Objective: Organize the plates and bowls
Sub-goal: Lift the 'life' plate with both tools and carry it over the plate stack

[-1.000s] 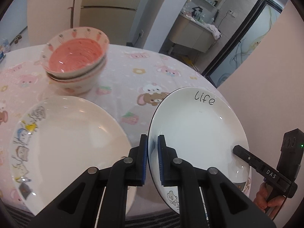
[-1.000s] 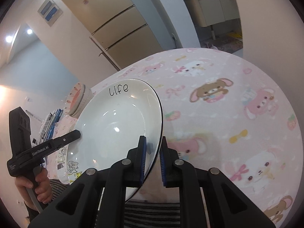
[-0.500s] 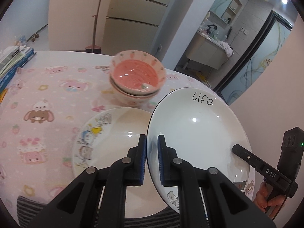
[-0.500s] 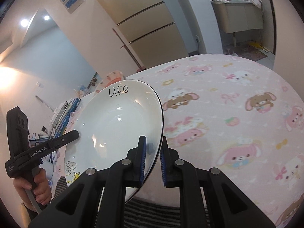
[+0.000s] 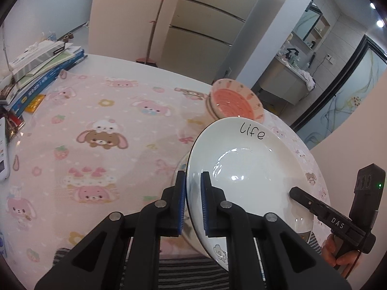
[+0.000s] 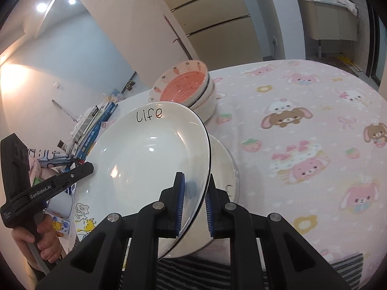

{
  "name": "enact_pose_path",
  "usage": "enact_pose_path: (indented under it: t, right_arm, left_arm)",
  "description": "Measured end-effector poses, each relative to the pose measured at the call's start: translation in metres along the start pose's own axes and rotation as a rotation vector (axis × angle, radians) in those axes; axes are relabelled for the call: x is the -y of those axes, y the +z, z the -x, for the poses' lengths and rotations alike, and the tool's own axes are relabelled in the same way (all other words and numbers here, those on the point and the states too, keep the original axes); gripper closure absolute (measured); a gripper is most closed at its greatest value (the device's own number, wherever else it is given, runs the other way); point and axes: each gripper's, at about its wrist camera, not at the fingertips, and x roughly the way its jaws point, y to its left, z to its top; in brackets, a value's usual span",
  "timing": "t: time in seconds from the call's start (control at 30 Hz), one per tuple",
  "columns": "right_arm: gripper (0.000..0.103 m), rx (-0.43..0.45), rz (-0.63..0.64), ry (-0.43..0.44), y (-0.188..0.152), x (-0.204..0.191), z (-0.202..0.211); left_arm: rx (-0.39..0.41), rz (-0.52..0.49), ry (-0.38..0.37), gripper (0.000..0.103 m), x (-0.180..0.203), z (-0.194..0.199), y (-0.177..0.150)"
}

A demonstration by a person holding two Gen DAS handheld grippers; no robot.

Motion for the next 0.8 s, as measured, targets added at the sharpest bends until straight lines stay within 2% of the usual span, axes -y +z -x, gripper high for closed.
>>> enact_pose_path:
  t: [0.27, 0.8]
  right_arm:
    - [0.085, -0.046, 0.016, 0.0, -0.004, -0.016, -0.029]
    - [0.08, -0.109, 0.003, -0.029, -0.015, -0.005, -0.063]
  left_arm:
    - [-0.016, 0.034, 0.011, 0.095, -0.029, -0.006, -0.005]
    - [-0.034, 0.028, 0.005, 0.095, -0.037, -0.026, -0.012]
